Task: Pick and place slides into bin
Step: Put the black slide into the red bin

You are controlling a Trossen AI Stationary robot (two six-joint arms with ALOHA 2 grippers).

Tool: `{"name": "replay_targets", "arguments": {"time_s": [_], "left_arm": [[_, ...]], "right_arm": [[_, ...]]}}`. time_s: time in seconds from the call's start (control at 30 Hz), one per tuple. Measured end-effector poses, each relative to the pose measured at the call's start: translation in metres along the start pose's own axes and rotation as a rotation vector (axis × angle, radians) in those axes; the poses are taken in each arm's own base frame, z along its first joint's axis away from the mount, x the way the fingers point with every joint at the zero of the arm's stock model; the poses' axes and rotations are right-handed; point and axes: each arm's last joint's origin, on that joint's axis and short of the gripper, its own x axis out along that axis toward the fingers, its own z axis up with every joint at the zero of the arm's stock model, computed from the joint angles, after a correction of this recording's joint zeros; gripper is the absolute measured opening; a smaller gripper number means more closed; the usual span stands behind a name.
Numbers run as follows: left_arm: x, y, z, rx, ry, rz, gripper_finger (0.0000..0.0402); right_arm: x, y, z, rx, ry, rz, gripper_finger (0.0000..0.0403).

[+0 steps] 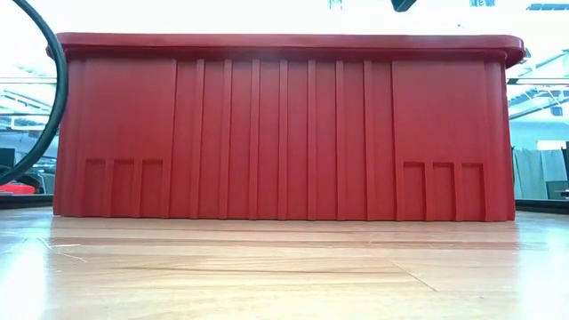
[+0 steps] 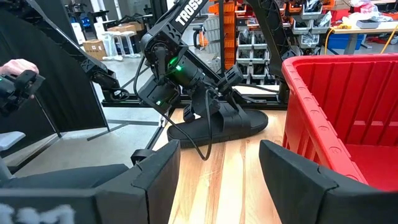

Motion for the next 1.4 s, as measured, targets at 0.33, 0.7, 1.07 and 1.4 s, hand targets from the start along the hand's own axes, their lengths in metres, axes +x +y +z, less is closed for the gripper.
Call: {"name": "replay_targets", "arguments": {"time_s": [0.33, 0.7, 1.07, 1.4], "left_arm": [[0.001, 0.002, 0.004, -0.05, 0.024, -0.002, 0.0009], [-0.022, 0.0, 0.008, -0.039, -0.003, -0.095, 0.0003], [-0.097, 0.015, 0.023, 0.0, -0.387, -0.244, 0.0002], [-0.16, 0.062, 0.034, -0.031, -0.783, -0.251, 0.0005]], "right_arm": [[0.0, 0.0, 0.0, 0.0, 0.0, 0.0, 0.021], [0.0, 0.0, 0.0, -0.004, 0.0, 0.0, 0.021], [0.0, 0.0, 0.002, 0.002, -0.024, 0.004, 0.021], [-0.002, 0.003, 0.017, -0.007, -0.171, 0.028, 0.021]]}}
